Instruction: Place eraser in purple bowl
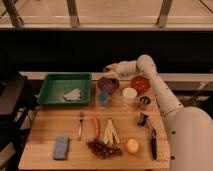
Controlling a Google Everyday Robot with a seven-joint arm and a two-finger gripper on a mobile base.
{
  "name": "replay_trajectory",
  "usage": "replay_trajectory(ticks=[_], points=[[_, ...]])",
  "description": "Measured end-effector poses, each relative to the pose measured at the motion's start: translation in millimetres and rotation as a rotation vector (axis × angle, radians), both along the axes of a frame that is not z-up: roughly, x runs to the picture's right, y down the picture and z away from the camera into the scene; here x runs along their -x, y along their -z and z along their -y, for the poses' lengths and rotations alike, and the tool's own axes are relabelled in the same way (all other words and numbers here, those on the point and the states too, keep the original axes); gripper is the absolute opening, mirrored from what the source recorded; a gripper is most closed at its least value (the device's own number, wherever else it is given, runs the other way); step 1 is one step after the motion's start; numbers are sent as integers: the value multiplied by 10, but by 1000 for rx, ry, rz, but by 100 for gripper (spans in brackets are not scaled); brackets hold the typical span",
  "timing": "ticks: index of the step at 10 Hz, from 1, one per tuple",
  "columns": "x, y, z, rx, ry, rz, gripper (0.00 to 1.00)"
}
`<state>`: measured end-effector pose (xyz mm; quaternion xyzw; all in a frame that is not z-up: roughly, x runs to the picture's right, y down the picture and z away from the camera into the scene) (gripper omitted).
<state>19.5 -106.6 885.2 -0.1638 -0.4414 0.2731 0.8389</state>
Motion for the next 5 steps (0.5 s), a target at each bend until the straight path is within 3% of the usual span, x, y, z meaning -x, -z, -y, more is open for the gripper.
replay_trajectory(ticks=[2,5], points=[[117,27,-68,4,18,50,19],[145,-73,-202,53,11,84,52]])
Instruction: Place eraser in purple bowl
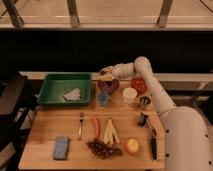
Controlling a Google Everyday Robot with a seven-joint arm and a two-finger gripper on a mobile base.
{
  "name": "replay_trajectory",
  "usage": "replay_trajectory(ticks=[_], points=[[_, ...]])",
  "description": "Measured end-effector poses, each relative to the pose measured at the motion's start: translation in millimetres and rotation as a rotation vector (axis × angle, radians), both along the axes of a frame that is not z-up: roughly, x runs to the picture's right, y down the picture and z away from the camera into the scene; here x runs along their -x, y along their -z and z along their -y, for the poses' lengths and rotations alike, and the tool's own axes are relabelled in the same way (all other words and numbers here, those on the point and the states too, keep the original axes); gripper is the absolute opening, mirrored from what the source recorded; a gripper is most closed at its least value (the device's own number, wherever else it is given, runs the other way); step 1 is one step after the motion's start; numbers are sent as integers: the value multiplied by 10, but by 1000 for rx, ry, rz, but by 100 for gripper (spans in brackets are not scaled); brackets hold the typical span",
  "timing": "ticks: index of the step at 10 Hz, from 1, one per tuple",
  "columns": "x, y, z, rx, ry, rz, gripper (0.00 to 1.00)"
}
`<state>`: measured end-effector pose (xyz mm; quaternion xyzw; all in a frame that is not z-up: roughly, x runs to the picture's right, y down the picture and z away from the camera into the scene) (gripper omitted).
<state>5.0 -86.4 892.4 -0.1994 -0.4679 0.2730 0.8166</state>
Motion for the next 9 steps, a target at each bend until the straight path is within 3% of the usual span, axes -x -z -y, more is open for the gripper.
replay_trajectory(ticks=[3,9], points=[[-51,-45,-6,14,-12,-3,78],[-62,-54,4,15,-16,-7,80]])
